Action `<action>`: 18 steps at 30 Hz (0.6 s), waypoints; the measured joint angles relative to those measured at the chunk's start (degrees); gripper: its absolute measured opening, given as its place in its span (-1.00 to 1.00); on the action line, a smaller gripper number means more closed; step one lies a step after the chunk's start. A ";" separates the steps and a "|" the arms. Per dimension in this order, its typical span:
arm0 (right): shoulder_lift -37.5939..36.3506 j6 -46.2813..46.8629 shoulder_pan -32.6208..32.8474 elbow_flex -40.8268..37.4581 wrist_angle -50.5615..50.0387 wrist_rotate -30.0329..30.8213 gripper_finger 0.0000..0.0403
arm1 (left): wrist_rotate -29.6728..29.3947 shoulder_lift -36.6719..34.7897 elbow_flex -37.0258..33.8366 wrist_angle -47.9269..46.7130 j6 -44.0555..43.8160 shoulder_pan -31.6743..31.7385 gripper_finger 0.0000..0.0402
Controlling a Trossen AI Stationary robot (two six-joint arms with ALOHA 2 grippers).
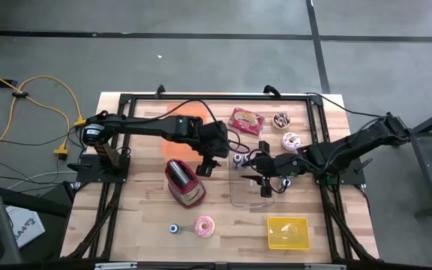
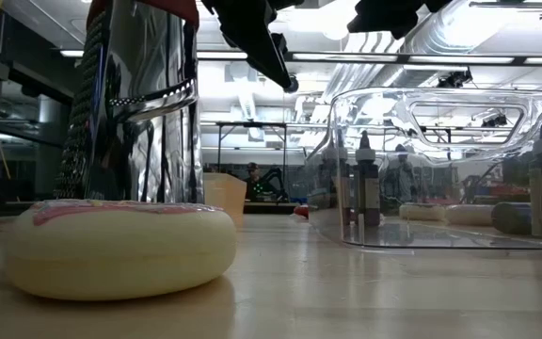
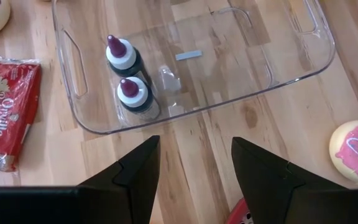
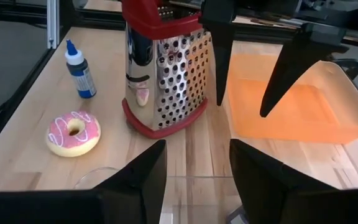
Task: Pick & Place Food Item
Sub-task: Put the bottom left blue food coloring bottle into the transparent bin
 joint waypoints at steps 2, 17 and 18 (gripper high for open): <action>0.00 0.00 -0.02 0.00 0.00 0.02 -0.19 | 0.00 0.00 0.00 0.00 0.00 0.02 -0.05; 0.24 -0.11 0.00 0.00 -0.01 -0.01 -0.19 | -3.16 0.00 0.00 2.00 2.23 0.02 -0.05; 0.24 -0.10 0.00 0.00 0.00 0.00 -0.19 | -4.37 0.00 0.00 2.66 2.98 0.02 -0.05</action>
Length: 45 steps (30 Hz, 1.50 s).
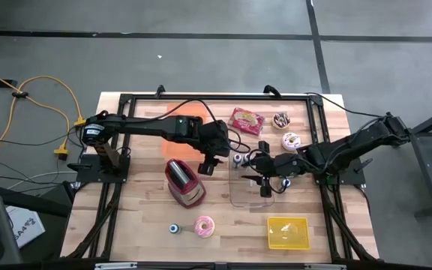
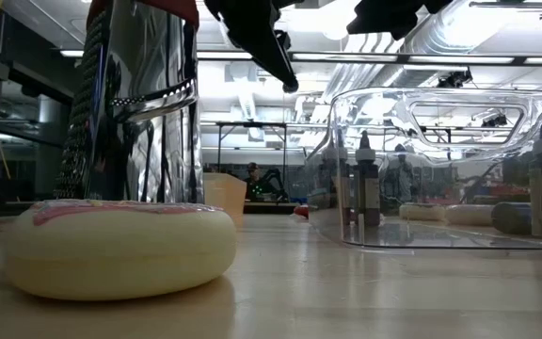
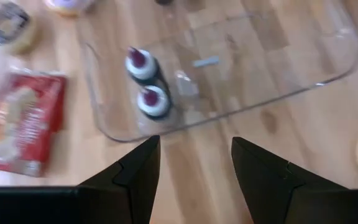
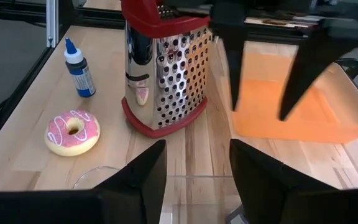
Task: Pick & Place Food Item
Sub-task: Put the bottom left blue food coloring bottle into the transparent bin
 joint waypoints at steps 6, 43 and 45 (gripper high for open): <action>0.00 -0.01 -0.02 0.00 -0.02 -0.02 -0.19 | -3.02 -1.82 0.00 2.50 0.82 -0.45 -0.05; 0.00 0.01 0.00 0.00 0.42 -0.02 -0.19 | -20.51 -18.65 0.04 -3.70 -17.53 -34.65 -0.05; 0.00 -0.01 0.00 0.00 0.40 -0.02 -0.19 | -22.87 -18.27 0.04 -5.83 -20.45 -37.51 -0.05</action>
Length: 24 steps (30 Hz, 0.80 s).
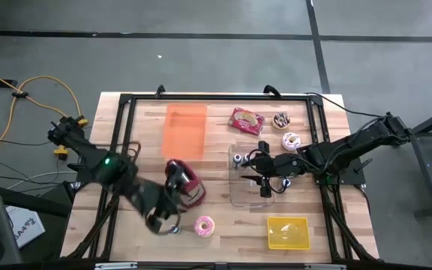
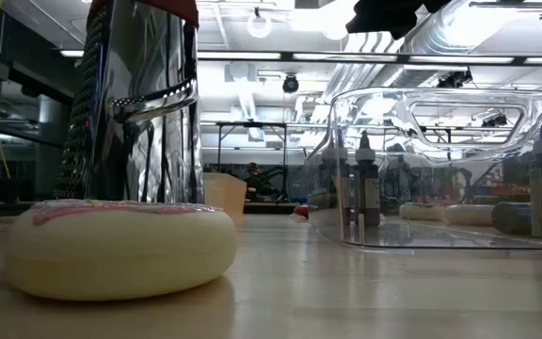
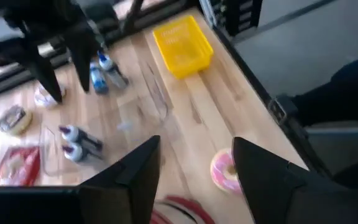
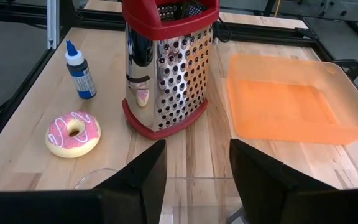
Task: Pick & Place Food Item
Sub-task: Put the bottom left blue food coloring bottle into the transparent bin
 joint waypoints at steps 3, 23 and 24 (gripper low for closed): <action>0.00 0.02 0.00 0.00 0.02 0.00 -0.19 | -1.35 1.25 0.00 -2.51 -5.67 -3.08 -0.05; 0.00 0.00 -0.02 0.00 0.04 0.00 -0.19 | -8.69 9.32 -3.59 -4.13 -32.12 -18.72 -0.05; 0.00 0.00 0.00 0.00 0.04 0.00 -0.19 | -9.40 9.33 -4.46 -3.74 -33.85 -19.37 -0.05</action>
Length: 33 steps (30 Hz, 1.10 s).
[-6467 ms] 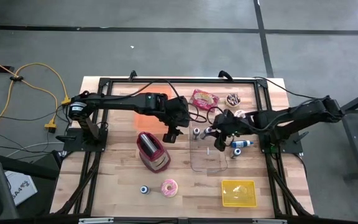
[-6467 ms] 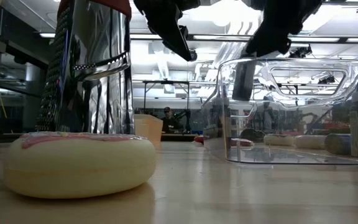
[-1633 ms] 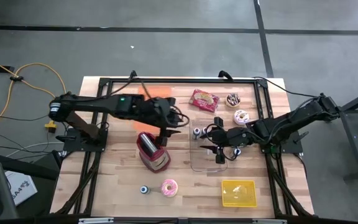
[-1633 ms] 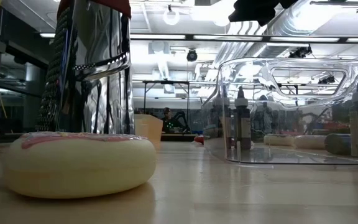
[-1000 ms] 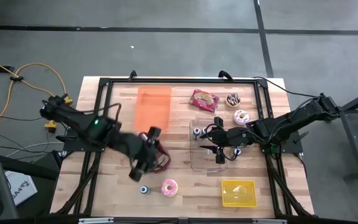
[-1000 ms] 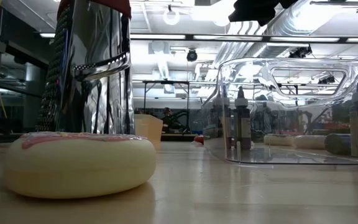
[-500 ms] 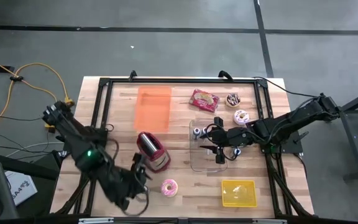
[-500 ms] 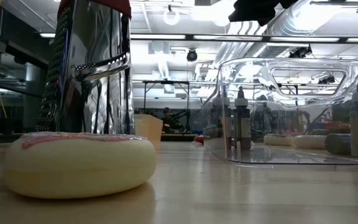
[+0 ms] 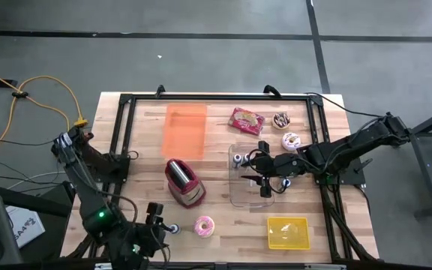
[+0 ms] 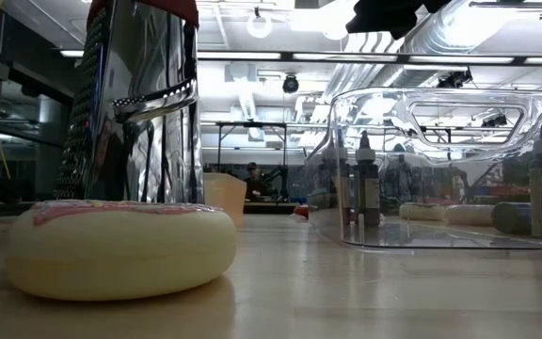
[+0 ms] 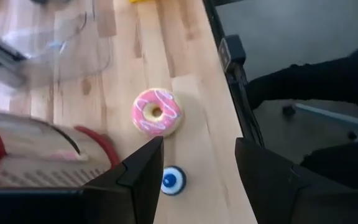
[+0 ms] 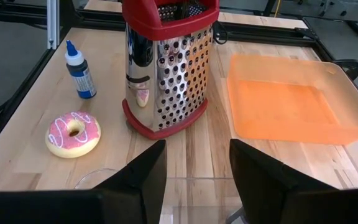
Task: Pick & Place Food Item
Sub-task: Put the bottom left blue food coloring bottle into the transparent bin
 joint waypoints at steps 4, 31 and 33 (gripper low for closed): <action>0.00 0.00 -0.01 0.00 0.00 0.00 -0.19 | -4.89 0.00 -4.43 4.25 -7.08 -3.03 -0.05; 0.00 0.02 0.00 0.00 0.00 0.00 -0.19 | -11.96 0.00 -35.86 25.12 -36.59 -10.33 -0.05; 0.02 0.00 0.00 0.00 0.00 0.00 -0.19 | -13.43 0.00 -37.90 29.07 -36.15 -10.33 -0.05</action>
